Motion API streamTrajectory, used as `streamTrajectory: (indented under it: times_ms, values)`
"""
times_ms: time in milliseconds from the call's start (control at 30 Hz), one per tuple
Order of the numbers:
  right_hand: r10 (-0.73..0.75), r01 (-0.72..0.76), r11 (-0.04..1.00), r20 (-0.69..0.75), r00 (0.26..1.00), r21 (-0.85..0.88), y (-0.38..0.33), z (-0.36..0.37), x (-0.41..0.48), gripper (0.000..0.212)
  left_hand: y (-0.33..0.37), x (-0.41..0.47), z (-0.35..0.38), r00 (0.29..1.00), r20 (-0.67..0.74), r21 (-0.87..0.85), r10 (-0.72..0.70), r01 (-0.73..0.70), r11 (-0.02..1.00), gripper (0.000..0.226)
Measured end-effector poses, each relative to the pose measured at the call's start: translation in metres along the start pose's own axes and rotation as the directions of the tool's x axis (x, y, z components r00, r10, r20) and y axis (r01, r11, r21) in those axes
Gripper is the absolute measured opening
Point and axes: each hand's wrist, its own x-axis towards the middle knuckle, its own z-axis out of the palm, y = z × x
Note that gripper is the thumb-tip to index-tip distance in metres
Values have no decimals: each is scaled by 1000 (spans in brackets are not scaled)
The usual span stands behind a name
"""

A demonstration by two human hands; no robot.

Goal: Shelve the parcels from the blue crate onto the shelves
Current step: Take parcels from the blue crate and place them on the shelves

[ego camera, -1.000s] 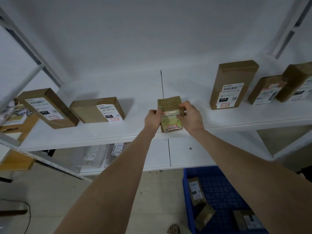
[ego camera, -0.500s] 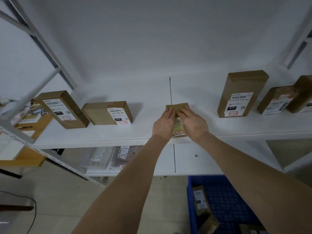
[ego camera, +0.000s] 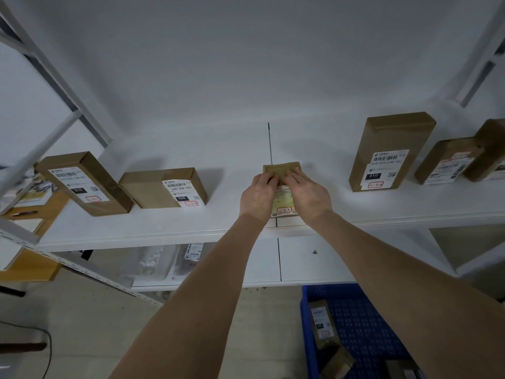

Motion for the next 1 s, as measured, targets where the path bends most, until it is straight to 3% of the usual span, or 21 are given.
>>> streamTrajectory:
  times_ms: [133, 533, 667, 1000]
  values:
    - [9, -9, 1000, -12, 1000, 11, 3, 2, 15, 40, -5, 14, 0, 1000, -2, 29, -12, 12, 1000, 37]
    - [83, -76, 991, -62, 995, 113, 3, 10, 55, 38, -27, 52, 6, 999, 10, -24, -34, 34, 999, 33]
    - [69, -70, 997, -74, 995, -18, 4, 11, 52, 46, -29, 54, 8, 1000, -3, -34, -23, 23, 999, 34]
    - [74, -73, 996, 23, 997, -50, 4, 7, 47, 62, -26, 49, 4, 996, 81, -57, -21, 26, 998, 49]
